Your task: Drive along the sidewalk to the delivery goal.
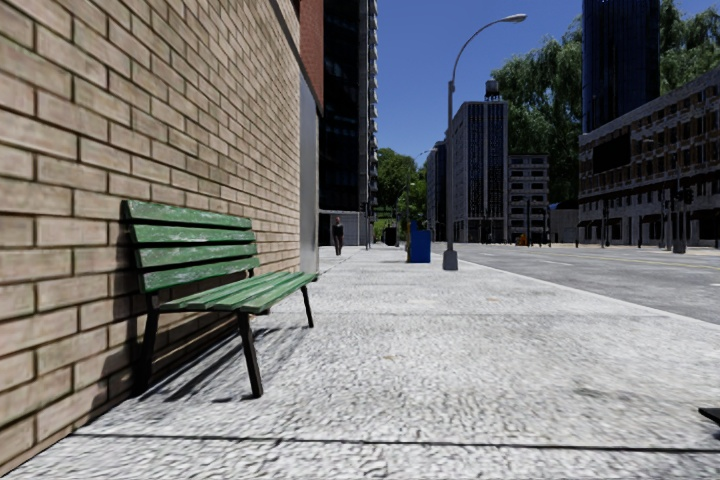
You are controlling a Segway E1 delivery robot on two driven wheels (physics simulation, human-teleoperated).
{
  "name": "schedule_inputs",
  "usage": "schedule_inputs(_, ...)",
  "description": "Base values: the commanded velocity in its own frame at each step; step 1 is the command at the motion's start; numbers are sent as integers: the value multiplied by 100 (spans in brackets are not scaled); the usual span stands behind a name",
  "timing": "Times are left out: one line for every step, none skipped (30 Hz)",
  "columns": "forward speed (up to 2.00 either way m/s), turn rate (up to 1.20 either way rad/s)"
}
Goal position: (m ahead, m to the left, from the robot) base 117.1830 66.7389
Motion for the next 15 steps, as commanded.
schedule_inputs(200, 0)
schedule_inputs(200, -4)
schedule_inputs(200, -11)
schedule_inputs(200, -14)
schedule_inputs(200, -16)
schedule_inputs(200, -17)
schedule_inputs(200, -18)
schedule_inputs(200, -18)
schedule_inputs(200, -18)
schedule_inputs(200, -18)
schedule_inputs(200, -18)
schedule_inputs(200, -2)
schedule_inputs(200, 0)
schedule_inputs(200, 0)
schedule_inputs(200, 0)
